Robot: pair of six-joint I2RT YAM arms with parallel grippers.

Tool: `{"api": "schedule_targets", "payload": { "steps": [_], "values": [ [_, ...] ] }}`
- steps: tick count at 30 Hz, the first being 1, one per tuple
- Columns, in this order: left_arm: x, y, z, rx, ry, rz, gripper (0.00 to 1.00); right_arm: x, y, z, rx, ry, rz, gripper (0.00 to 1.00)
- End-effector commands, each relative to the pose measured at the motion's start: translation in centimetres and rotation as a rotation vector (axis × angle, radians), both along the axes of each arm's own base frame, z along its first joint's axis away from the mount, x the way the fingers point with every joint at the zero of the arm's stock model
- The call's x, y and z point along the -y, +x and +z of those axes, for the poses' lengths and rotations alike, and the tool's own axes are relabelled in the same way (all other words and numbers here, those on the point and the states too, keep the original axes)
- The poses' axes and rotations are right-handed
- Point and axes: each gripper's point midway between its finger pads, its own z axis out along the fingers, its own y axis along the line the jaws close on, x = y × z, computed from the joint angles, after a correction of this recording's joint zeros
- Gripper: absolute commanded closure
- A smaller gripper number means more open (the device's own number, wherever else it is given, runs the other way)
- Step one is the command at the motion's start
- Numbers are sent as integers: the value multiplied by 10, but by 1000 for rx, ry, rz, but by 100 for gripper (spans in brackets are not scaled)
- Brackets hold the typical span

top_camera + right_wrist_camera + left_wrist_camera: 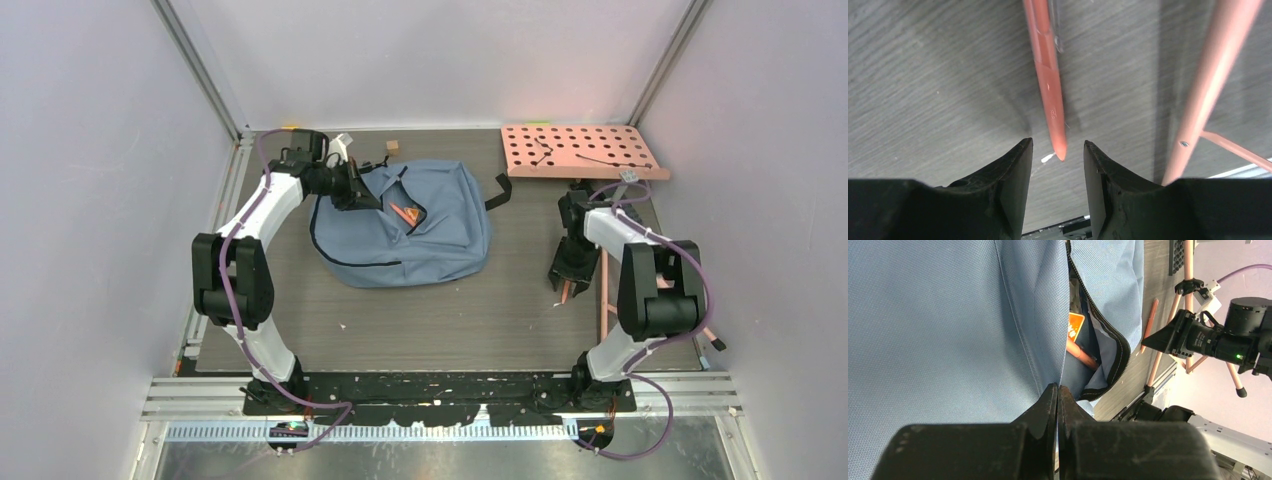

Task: Pack the student bag
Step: Pick up the stationery from the center of the board.

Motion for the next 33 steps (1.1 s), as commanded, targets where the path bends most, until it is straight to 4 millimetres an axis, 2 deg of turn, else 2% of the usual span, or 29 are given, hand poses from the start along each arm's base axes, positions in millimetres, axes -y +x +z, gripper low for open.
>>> {"api": "schedule_targets", "payload": {
  "steps": [1,9,15,22,24,26,30,31,32,33],
  "values": [
    [-5,4,31,85,-8,14,100,-3,19,-11,28,34,1,53],
    [-7,6,32,90,5,21,100,2,33,-18,18,34,11,58],
    [-8,6,32,92,12,20,100,2,40,-21,7,36,27,69],
    [-8,7,31,91,16,19,100,-2,42,-15,19,65,60,93],
    [-8,7,30,90,15,17,100,-5,45,-8,35,78,72,98],
    [-8,7,30,89,14,18,100,-7,51,2,64,85,94,99],
    [-7,7,30,91,10,13,100,-21,69,34,154,112,148,99],
    [-7,7,29,91,7,11,100,-30,78,49,197,135,171,99],
    [-6,7,30,92,4,9,100,-33,78,56,199,141,183,99],
    [-6,7,31,96,2,7,100,-48,86,71,235,187,215,99]
  ]
}}
